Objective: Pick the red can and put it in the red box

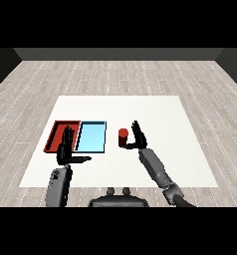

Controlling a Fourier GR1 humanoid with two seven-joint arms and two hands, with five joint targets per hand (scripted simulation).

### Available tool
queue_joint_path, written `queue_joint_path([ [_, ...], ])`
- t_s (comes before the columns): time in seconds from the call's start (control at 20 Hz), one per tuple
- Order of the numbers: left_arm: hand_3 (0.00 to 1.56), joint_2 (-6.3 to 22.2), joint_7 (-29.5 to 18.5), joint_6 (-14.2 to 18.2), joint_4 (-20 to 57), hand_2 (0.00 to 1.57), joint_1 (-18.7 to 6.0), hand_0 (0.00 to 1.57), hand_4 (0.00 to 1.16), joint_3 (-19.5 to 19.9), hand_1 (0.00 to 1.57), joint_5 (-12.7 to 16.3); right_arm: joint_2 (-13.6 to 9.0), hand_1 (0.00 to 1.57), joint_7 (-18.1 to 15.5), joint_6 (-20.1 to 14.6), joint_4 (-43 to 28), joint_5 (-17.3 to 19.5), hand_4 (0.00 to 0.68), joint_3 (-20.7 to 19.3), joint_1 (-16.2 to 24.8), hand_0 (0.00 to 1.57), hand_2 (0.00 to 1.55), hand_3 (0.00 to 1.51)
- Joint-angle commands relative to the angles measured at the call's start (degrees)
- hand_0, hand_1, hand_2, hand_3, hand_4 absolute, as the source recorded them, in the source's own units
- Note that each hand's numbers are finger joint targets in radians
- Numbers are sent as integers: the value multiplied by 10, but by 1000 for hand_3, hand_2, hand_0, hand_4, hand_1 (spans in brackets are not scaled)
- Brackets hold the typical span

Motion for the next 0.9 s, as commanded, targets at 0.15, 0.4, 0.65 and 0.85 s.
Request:
queue_joint_path([
  [0.15,0,12,0,-10,22,0,-15,0,0,16,0,9,0,0,-40,-9,69,-48,0,37,-35,0,0,0],
  [0.4,0,17,-11,-8,5,0,-5,0,0,18,0,4,0,0,-63,-9,113,-91,0,63,-48,0,0,0],
  [0.65,0,-20,-1,20,1,0,-2,0,0,-20,0,-22,0,0,-46,-30,84,-134,0,107,-68,0,0,0],
  [0.85,0,-6,51,13,-67,0,17,0,0,-15,0,-4,0,0,-76,-43,98,-193,0,179,-59,0,0,0],
])
